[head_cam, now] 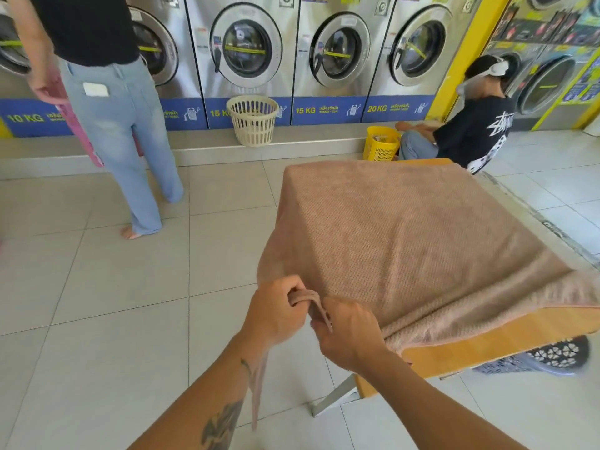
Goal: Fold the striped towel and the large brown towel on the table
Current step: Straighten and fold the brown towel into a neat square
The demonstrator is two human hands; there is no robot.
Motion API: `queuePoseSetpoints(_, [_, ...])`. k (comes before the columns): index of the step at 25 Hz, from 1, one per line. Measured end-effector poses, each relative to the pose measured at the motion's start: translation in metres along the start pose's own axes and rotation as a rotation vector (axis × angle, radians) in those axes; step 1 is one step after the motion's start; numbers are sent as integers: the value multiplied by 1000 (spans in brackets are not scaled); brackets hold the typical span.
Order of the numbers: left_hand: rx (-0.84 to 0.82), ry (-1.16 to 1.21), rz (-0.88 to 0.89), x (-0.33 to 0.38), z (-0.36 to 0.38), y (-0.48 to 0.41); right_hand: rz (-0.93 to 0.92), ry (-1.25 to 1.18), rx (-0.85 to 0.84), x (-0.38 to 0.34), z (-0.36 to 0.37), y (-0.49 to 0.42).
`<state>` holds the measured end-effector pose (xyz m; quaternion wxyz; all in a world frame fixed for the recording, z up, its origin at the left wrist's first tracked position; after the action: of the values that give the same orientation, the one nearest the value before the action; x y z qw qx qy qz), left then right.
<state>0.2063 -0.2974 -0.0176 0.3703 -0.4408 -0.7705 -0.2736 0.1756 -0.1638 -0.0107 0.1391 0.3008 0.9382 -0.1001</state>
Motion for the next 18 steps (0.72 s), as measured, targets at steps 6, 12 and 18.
queuePoseSetpoints(6, [143,-53,-165,-32,-25,-9,153,-154,177,43,-52,-7])
queuePoseSetpoints(12, [113,163,-78,12,-24,-27,179,16,-4,68,-52,-8])
queuePoseSetpoints(18, [63,-54,111,47,-29,-41,-34,96,166,12,-71,-57])
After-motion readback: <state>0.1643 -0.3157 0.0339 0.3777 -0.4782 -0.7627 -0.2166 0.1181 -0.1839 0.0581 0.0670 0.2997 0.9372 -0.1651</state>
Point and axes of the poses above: each hand's wrist, its own y-axis away from the middle knuckle, its own z-axis out of the palm, x = y × z, the point moved 8 cm from there along -y, towards the middle knuckle, and after that the axes turned 15 degrees about -z, right-handed, at the moved point
